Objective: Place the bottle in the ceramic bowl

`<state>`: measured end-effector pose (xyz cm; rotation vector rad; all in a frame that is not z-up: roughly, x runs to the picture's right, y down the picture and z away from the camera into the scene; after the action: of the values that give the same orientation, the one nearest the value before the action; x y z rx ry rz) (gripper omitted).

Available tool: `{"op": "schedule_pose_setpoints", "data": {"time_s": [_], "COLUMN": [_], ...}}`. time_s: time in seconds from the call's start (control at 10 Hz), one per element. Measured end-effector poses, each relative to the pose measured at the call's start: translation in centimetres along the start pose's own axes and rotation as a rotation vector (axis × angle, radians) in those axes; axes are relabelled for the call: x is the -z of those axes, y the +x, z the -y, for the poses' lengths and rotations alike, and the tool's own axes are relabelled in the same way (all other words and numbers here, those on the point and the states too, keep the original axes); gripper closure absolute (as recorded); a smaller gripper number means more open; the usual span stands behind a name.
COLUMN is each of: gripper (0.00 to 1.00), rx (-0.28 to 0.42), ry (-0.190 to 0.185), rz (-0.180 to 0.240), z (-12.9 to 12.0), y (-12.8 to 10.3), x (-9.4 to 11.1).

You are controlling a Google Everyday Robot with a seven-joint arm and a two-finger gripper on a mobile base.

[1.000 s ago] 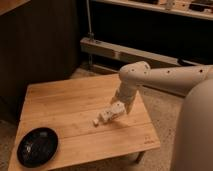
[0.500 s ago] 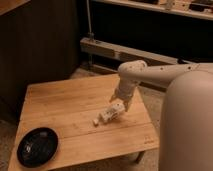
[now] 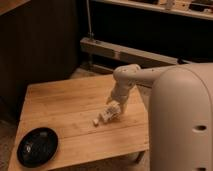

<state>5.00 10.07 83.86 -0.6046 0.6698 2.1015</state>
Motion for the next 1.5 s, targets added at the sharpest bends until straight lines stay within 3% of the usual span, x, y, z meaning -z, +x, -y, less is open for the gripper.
{"op": "schedule_pose_setpoints", "data": {"time_s": [0.5,1.1,1.5], "gripper": [0.35,0.35,0.35], "rx": [0.028,0.008,-0.011], "ry": [0.048,0.156,0.166], "rz": [-0.021,-0.078,-0.079], "z": [-2.4,-0.6,0.2], "y": [0.6,2.2,3.7], "x": [-2.8,-1.7,-2.5]}}
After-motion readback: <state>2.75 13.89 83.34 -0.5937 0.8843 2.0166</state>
